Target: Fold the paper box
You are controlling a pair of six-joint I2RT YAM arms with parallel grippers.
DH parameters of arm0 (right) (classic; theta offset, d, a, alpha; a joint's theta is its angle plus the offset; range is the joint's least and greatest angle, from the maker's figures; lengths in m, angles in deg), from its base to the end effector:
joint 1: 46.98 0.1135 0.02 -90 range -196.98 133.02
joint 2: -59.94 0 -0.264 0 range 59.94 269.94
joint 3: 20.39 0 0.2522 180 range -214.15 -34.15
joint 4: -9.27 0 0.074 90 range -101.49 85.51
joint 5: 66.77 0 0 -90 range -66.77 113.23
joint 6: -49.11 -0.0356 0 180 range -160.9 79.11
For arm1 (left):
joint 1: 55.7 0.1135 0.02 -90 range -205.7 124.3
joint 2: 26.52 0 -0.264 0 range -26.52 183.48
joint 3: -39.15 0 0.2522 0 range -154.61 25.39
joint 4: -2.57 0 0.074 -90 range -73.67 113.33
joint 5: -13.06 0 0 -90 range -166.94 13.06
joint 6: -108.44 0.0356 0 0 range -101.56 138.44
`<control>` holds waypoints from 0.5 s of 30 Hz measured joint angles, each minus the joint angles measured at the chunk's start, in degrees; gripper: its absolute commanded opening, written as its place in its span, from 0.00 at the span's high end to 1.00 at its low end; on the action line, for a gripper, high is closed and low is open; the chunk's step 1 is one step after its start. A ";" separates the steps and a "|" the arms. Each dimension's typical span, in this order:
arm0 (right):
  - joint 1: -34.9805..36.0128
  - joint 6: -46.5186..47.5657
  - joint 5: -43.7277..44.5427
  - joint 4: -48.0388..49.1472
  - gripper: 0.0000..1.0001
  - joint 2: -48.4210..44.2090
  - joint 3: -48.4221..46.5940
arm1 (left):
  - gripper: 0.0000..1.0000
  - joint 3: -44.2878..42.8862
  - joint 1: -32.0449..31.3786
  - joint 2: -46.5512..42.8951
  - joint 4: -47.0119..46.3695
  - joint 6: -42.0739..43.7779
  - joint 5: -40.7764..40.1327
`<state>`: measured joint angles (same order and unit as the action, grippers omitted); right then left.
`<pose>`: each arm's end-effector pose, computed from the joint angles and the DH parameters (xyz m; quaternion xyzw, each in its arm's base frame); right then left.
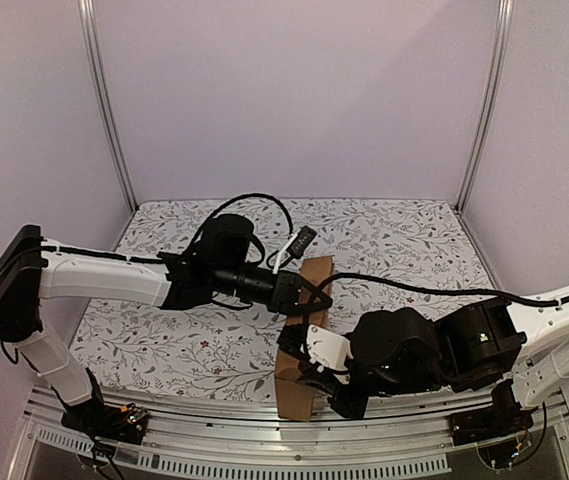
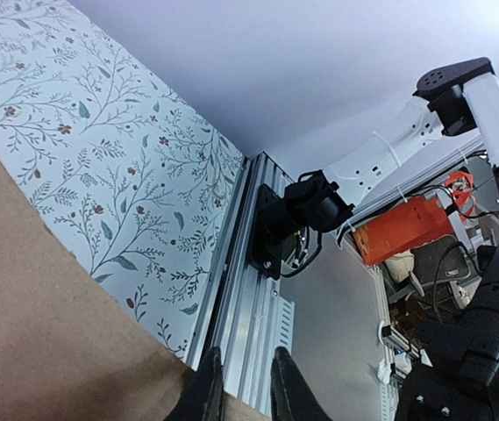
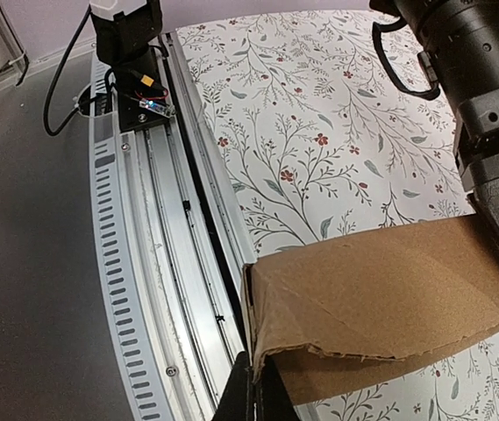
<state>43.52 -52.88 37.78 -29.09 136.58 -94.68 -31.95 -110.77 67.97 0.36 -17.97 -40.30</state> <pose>0.0064 0.2933 0.2893 -0.5296 0.7315 0.2505 0.3487 0.1932 -0.3137 0.2395 0.3023 0.7440 -0.5652 0.1887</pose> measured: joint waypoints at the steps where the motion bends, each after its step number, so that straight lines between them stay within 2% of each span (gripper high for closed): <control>1: 0.04 -0.24 0.24 0.13 1.00 -0.02 0.15 | 0.81 -0.07 0.00 0.04 0.00 -0.04 0.04; 14: 0.57 -2.80 2.51 2.14 1.00 -0.15 2.97 | 0.81 -0.92 0.00 1.05 -0.33 -0.26 0.42; 15: 0.59 -2.97 2.60 2.21 0.94 -0.15 2.99 | 0.81 -1.01 0.00 1.16 -0.42 -0.26 0.48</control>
<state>44.11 -55.86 40.38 -26.88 136.42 -91.69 -32.96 -110.77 69.13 -0.05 -18.23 -39.82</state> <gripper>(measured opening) 0.007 0.189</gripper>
